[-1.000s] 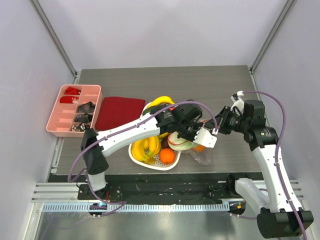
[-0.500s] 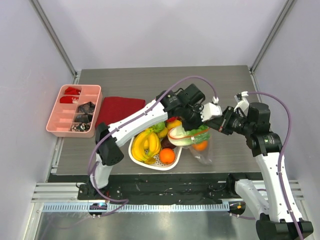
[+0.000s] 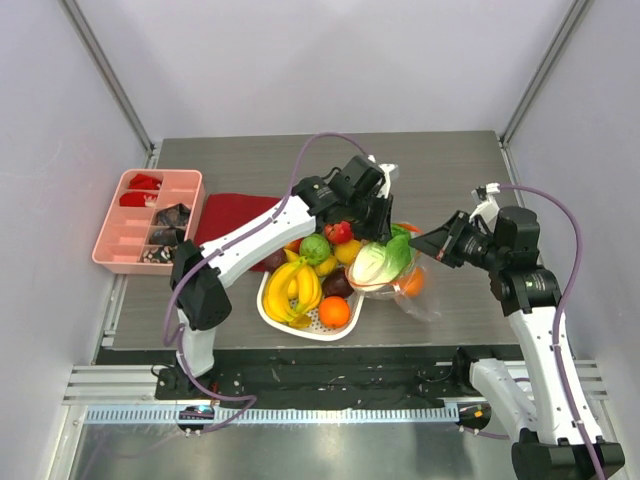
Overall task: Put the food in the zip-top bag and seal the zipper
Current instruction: Place the fake vegetable in the zipper food storage bag.
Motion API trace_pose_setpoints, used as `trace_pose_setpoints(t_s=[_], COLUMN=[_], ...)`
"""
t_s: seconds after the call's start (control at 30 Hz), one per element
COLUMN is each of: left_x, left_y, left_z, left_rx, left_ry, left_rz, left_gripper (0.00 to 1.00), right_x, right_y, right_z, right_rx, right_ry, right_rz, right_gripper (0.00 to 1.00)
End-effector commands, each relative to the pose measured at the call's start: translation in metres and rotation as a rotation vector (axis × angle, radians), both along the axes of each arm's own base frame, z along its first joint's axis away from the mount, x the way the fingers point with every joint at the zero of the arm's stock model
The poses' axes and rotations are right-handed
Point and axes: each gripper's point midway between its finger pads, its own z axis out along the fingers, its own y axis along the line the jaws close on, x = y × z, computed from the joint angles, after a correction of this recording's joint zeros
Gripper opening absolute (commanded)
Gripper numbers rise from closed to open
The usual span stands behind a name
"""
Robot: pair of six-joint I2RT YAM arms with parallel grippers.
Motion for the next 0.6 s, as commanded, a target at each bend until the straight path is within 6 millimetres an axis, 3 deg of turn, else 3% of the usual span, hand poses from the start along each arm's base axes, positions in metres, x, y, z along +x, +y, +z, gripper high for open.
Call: trace_pose_setpoints(t_s=[0.0, 0.13, 0.23, 0.27, 0.4, 0.5, 0.57], left_x=[0.035, 0.034, 0.045, 0.039, 0.038, 0.056, 0.062], left_y=[0.004, -0.004, 0.000, -0.010, 0.004, 0.012, 0.003], left_z=[0.032, 0.027, 0.027, 0.020, 0.022, 0.039, 0.048], left_rx=[-0.108, -0.080, -0.055, -0.060, 0.013, -0.031, -0.096], left_ry=[0.048, 0.069, 0.025, 0.045, 0.028, -0.021, -0.018], left_rz=[0.338, 0.364, 0.393, 0.330, 0.376, 0.497, 0.532], left_gripper=[0.00, 0.00, 0.00, 0.00, 0.00, 0.00, 0.00], right_x=[0.002, -0.001, -0.003, -0.003, -0.004, -0.005, -0.004], right_y=[0.006, 0.008, 0.008, 0.007, 0.009, 0.010, 0.012], right_z=[0.025, 0.023, 0.023, 0.023, 0.019, 0.014, 0.010], right_rx=[0.046, 0.047, 0.033, 0.027, 0.042, 0.057, 0.074], right_ry=[-0.102, -0.105, -0.112, -0.115, -0.101, -0.080, -0.049], right_rz=[0.005, 0.020, 0.029, 0.022, 0.023, 0.021, 0.021], right_gripper=[0.01, 0.01, 0.01, 0.01, 0.01, 0.01, 0.01])
